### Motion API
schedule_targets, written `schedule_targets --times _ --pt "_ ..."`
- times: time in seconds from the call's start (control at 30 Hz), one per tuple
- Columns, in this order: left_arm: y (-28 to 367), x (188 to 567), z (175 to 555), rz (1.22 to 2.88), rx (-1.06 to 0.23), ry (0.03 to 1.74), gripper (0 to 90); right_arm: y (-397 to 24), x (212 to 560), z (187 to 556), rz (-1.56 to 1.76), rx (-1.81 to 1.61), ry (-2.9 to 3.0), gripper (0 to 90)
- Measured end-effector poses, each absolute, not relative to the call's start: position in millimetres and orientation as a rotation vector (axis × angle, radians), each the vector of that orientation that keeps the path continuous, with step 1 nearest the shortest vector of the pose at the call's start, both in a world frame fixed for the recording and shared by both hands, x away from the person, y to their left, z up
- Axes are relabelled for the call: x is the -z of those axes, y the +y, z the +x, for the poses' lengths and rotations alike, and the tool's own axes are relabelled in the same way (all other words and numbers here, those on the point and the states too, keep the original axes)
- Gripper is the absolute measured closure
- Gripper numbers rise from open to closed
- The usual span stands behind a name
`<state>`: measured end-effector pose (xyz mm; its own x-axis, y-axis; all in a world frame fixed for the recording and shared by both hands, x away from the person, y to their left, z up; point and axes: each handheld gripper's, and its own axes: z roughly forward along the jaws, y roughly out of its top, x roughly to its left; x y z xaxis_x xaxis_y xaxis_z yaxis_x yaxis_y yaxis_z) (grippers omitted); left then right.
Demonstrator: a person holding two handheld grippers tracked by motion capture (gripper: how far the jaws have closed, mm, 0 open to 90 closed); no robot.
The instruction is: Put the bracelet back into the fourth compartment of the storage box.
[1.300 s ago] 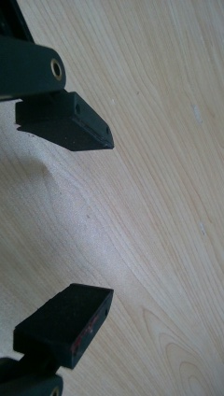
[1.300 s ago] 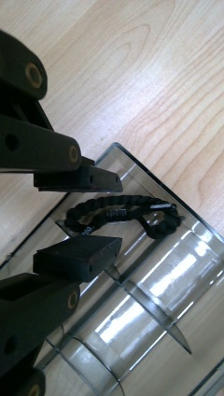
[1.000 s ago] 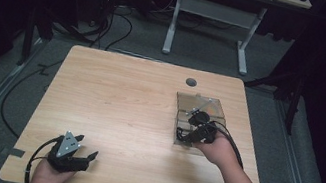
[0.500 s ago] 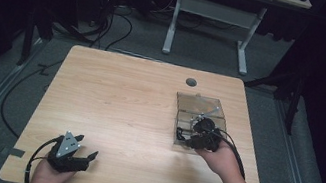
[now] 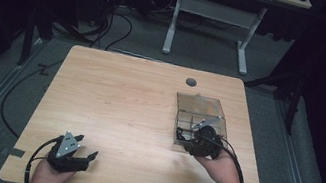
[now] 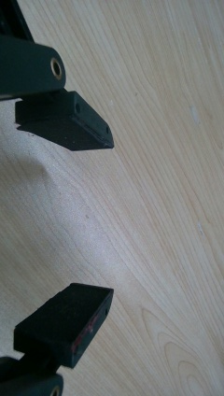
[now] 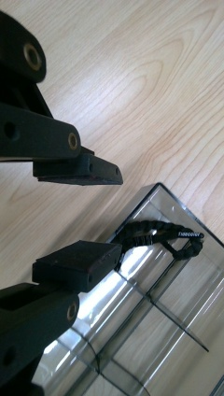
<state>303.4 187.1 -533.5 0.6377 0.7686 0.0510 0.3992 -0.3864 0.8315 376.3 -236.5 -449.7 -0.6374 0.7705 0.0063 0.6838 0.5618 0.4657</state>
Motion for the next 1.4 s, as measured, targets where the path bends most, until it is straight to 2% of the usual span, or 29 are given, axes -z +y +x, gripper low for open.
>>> schedule_targets --times 0.43,0.8,0.97,1.0,1.4 --pt "187 533 303 2.007 -0.560 0.911 23.8 -239 469 336 1.132 -0.855 2.445 48.5" --pt "189 533 301 1.988 -0.568 0.893 23.1 -250 508 302 1.149 -1.103 2.234 38.9" --pt "189 533 300 1.978 -0.577 0.884 22.4 -253 527 294 1.167 -1.141 2.169 38.5" --pt "189 533 300 1.977 -0.580 0.884 22.3 -253 528 293 1.173 -1.135 2.174 36.5" --pt "189 533 300 1.971 -0.575 0.882 21.8 -252 528 296 1.180 -1.130 2.192 38.5"
